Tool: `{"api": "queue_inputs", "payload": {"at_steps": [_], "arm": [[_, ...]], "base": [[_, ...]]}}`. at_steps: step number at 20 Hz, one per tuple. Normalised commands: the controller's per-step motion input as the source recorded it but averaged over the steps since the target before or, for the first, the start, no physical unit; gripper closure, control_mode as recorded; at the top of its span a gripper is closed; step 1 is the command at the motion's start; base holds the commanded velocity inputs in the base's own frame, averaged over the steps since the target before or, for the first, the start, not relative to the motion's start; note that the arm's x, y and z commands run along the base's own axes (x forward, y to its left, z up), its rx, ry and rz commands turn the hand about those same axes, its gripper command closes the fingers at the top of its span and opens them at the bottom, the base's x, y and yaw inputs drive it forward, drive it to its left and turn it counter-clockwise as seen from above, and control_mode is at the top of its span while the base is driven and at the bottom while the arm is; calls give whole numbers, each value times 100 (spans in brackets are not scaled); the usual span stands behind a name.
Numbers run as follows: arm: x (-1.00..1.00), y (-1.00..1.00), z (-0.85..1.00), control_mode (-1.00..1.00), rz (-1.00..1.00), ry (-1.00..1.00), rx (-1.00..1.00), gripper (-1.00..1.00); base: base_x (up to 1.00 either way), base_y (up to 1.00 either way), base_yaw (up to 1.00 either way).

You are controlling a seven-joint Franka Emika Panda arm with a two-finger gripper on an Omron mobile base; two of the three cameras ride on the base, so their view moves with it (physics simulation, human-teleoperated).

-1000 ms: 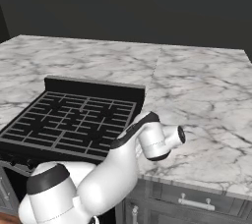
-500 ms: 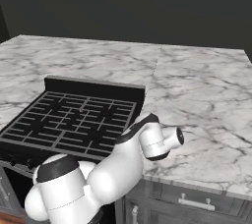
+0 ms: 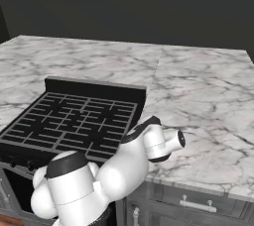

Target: Take 2 condiments from the cabinet and move them on the counter near the stove.Make sure the condiments are lined up with each other, next to each other.

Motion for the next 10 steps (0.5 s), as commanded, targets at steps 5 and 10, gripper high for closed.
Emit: {"api": "queue_inputs", "payload": {"at_steps": [5,10], "arm": [[11,-16,-7,-100,0,-1,0,100],[11,-14,-9,-100,0,-1,0,100]], "base": [[0,0,0],[0,0,0]]}}
